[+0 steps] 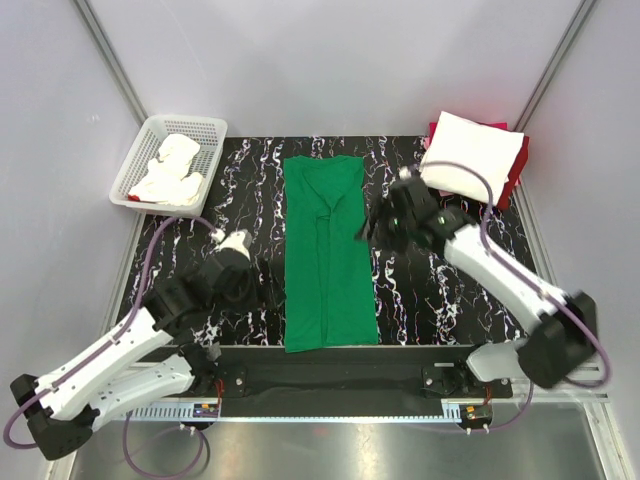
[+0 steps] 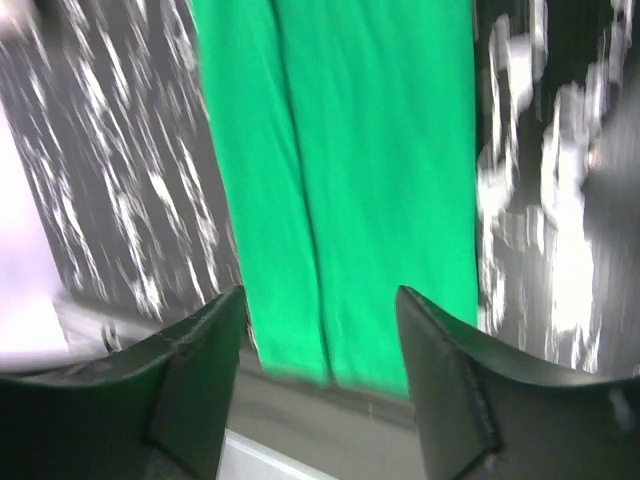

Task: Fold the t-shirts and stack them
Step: Fold the tshirt

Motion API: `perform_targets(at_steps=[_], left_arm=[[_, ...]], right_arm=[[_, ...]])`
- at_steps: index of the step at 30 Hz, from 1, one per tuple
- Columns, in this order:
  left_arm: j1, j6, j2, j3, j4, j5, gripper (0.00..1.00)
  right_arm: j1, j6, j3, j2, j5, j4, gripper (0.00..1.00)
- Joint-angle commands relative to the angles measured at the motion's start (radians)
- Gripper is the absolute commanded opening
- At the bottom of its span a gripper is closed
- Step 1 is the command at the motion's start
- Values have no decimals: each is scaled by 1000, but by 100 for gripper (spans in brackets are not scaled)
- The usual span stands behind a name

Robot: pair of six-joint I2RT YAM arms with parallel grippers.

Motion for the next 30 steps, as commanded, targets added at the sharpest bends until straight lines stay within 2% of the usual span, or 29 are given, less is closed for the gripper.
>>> perform_targets(at_steps=[1, 5, 6, 8, 9, 15, 19, 25, 30], left_arm=[[-3, 162, 61, 123, -100, -193, 82], [-4, 258, 75, 164, -79, -331, 82], [-3, 265, 55, 150, -66, -347, 82], [-3, 257, 29, 137, -54, -361, 82], [-1, 256, 3, 136, -52, -364, 82], [2, 245, -108, 108, -23, -379, 85], [3, 239, -120, 108, -28, -388, 86], [10, 236, -106, 111, -31, -392, 86], [25, 234, -100, 111, -34, -392, 86]], right_arm=[[-113, -199, 191, 204, -101, 81, 67], [-228, -238, 447, 536, -289, 164, 60], [-243, -238, 552, 591, -320, 172, 58], [-269, -227, 654, 745, -384, 193, 56], [-292, -222, 759, 796, -395, 193, 55], [-319, -204, 1131, 1125, -429, 130, 52], [-319, -193, 1188, 1205, -402, 142, 52], [-319, -189, 1104, 1228, -392, 236, 54], [-317, -188, 1074, 1262, -389, 251, 54]])
